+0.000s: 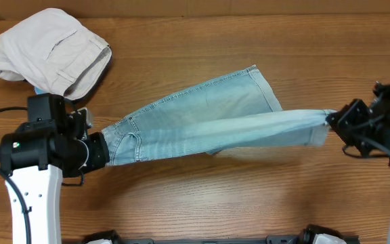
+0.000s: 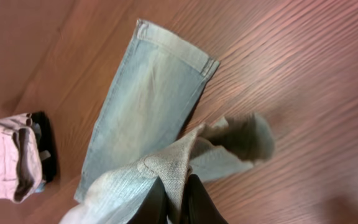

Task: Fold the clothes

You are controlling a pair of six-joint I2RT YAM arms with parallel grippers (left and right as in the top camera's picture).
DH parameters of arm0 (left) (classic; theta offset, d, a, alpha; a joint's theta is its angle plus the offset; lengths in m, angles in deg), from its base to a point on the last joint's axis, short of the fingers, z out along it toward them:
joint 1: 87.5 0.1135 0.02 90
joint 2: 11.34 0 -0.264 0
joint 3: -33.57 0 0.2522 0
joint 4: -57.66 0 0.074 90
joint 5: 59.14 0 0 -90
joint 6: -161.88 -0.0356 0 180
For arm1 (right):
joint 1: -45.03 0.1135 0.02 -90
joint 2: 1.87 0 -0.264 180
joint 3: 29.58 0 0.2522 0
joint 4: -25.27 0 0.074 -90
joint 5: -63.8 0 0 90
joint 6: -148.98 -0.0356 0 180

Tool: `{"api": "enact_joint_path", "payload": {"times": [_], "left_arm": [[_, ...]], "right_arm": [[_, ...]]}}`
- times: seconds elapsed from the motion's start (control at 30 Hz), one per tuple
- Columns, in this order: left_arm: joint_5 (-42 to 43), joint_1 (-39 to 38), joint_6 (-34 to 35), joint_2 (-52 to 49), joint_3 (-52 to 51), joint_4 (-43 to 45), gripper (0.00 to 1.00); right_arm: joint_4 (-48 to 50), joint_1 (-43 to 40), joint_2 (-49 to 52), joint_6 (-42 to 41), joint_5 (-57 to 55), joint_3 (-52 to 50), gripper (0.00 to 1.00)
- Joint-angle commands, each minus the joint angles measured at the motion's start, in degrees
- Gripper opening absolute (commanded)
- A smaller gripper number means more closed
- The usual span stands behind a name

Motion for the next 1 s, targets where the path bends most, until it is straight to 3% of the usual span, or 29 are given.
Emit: {"api": "enact_joint_path", "payload": {"times": [0.0, 0.13, 0.3, 0.6, 0.97], "left_arm": [[-10.73, 1.33, 3.10, -2.19, -4.72, 1.33, 0.04], [-11.52, 1.36, 3.67, -4.83, -4.92, 3.98, 0.15], [-13.97, 1.33, 6.12, -10.19, -4.94, 8.26, 0.04], [-13.25, 1.29, 6.43, -21.97, -4.94, 10.75, 0.04], [-15.15, 1.36, 6.67, -26.82, -4.94, 12.15, 0.04]], "right_arm": [[3.17, -0.26, 3.87, 0.48, -4.57, 1.92, 0.04], [6.93, 2.97, 9.75, 2.45, -4.52, 1.92, 0.04], [12.87, 8.79, 17.25, 3.74, -4.59, 1.92, 0.04], [19.08, 11.34, 28.57, -0.15, -5.03, 1.92, 0.04], [17.88, 11.50, 23.58, 6.84, -2.95, 1.99, 0.04]]}}
